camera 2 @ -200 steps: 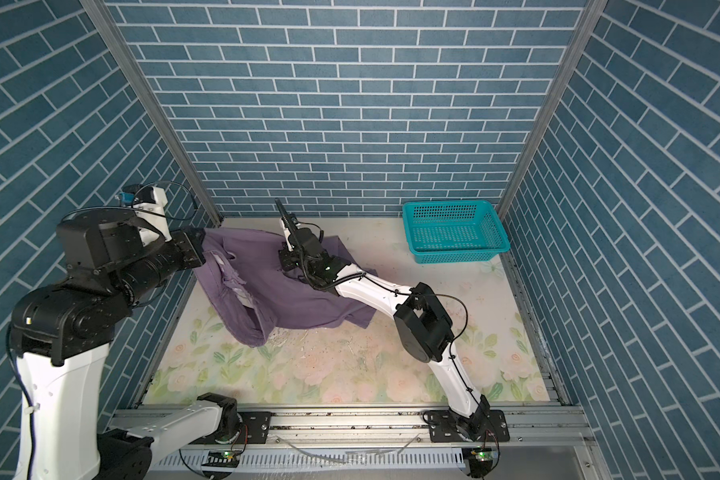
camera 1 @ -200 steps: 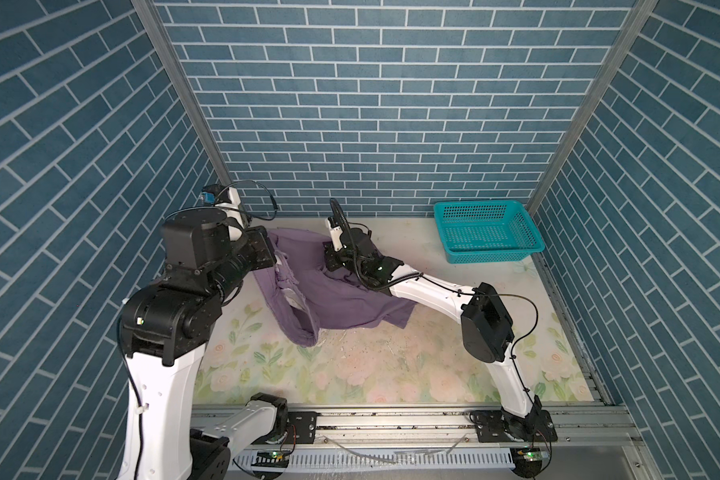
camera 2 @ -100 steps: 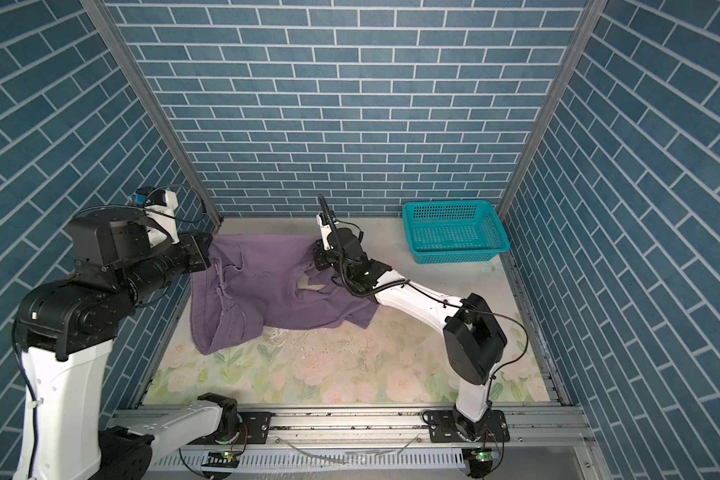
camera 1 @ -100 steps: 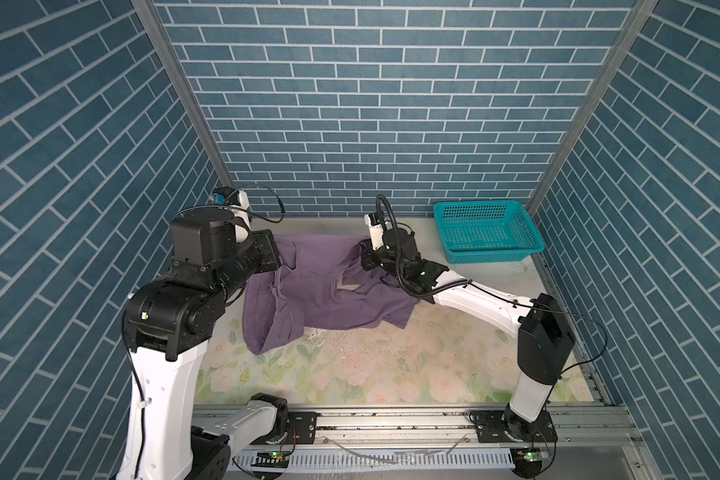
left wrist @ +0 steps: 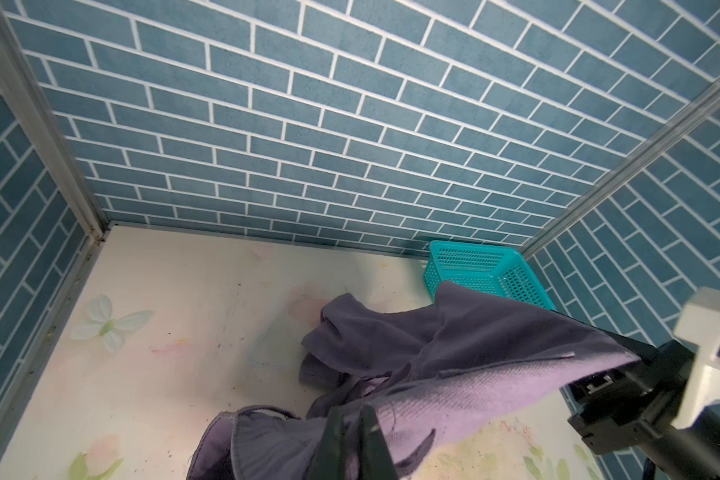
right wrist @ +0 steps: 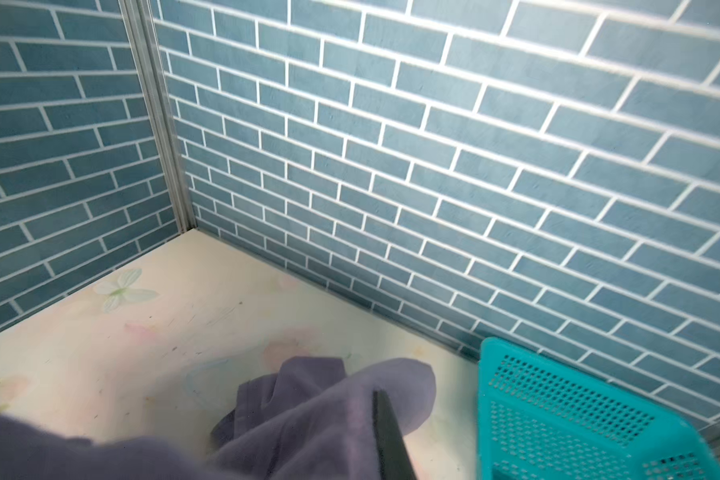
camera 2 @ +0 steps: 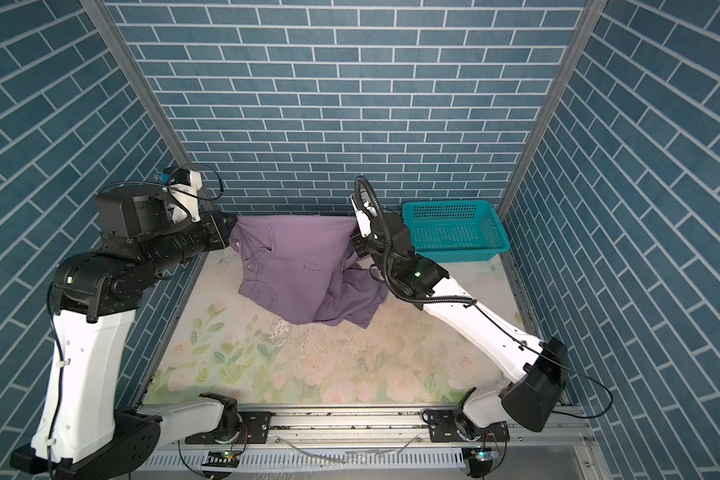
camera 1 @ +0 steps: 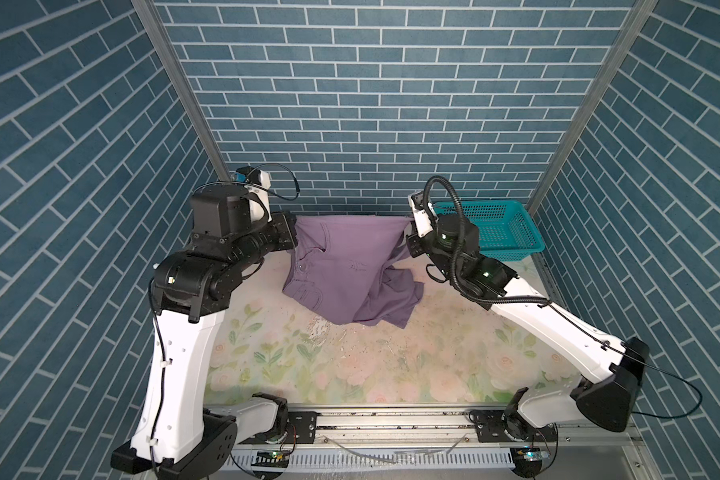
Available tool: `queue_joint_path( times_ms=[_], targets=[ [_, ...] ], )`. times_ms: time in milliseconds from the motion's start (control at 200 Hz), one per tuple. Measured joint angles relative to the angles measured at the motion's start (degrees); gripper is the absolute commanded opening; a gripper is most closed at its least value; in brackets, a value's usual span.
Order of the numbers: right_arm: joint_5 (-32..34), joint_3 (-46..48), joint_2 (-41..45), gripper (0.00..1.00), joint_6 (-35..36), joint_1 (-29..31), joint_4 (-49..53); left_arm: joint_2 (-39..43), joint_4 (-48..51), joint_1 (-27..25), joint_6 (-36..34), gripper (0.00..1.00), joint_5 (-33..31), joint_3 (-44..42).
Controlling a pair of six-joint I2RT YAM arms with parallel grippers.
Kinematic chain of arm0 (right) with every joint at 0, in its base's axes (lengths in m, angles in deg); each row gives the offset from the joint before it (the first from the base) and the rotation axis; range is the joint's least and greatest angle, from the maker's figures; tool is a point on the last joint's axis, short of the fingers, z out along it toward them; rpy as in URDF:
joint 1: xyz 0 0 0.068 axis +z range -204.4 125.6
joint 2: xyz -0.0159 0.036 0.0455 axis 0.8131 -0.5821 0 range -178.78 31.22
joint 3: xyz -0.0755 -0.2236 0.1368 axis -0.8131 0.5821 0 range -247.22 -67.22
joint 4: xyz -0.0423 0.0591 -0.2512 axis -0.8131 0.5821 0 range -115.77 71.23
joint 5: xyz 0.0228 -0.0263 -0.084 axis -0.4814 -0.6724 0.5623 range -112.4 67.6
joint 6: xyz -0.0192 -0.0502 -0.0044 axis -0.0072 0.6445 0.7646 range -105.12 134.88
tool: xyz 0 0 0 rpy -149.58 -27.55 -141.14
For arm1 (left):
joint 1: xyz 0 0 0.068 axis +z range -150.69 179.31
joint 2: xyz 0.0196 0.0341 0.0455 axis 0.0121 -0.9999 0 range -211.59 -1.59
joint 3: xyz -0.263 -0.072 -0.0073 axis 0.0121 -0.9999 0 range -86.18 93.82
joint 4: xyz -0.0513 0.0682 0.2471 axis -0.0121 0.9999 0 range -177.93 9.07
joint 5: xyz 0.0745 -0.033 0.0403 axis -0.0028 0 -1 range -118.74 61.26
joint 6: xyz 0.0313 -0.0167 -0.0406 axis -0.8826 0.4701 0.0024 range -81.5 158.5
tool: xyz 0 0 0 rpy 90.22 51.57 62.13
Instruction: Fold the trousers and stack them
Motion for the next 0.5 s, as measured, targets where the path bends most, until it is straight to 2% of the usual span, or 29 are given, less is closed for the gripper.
queue_joint_path(
  times_ms=[135, 255, 370, 500],
  targets=[
    [0.5, -0.9, 5.7, 0.0, 4.2, 2.6, 0.0, -0.1, -1.7, -0.1, 0.3, 0.0, 2.7, 1.8],
    [-1.9, -3.2, 6.8, 0.0, 6.2, 5.5, -0.8, 0.8, -2.8, -0.1, 0.2, 0.0, 1.9, 2.4],
    [-4.6, -3.5, 4.5, 0.0, 6.2, 6.0, -1.7, 2.5, -2.8, -0.1, -0.6, 0.0, -3.0, 1.9],
    [-6.7, -4.1, -3.5, 0.0, 4.3, 6.0, -1.1, 5.0, -1.1, 0.2, -1.3, 0.0, -13.1, -0.6]
  ],
)
